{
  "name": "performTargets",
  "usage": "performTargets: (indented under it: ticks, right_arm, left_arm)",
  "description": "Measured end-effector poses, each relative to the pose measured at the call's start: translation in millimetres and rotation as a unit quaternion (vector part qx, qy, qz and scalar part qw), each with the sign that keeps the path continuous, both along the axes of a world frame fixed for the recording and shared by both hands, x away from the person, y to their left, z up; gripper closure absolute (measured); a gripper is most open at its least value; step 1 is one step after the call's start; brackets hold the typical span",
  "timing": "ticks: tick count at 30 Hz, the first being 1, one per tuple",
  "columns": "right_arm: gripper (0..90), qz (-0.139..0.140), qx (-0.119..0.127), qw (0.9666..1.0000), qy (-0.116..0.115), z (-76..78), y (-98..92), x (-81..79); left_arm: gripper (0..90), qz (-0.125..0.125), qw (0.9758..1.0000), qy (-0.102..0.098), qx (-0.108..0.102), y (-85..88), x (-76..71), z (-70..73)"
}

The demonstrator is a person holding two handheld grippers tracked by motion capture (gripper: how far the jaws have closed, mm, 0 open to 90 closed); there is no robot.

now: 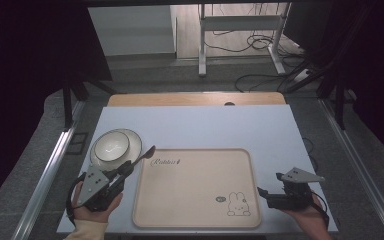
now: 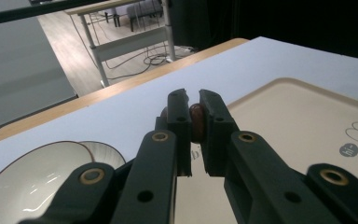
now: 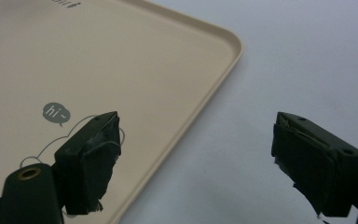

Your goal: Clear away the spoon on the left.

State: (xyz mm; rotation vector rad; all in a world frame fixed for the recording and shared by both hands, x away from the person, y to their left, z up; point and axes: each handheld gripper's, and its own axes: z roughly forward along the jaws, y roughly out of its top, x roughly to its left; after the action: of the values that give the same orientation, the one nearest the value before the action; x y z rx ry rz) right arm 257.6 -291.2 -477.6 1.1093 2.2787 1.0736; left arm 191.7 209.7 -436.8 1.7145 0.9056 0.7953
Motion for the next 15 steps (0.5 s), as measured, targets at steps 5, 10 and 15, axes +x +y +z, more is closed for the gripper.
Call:
performTargets:
  ticks: [5,10,15]
  right_arm:
    - [16.0,0.000,-0.001,1.0000,-0.001,-0.2,0.3,0.3]
    - [16.0,0.000,-0.002,1.0000,-0.001,-0.3,-0.2,-0.1]
    - [16.0,0.002,-0.003,1.0000,0.000,-1.0,0.0,0.3]
  left_arm:
    - [84.8,-0.012,0.9999,0.007,0.006,-9.4,3.3,-5.1]
    - [84.8,-0.014,0.9998,0.009,0.012,-11.6,5.1,-7.8]
    - [84.8,-0.015,0.9997,0.016,0.014,-13.9,9.9,-12.5]
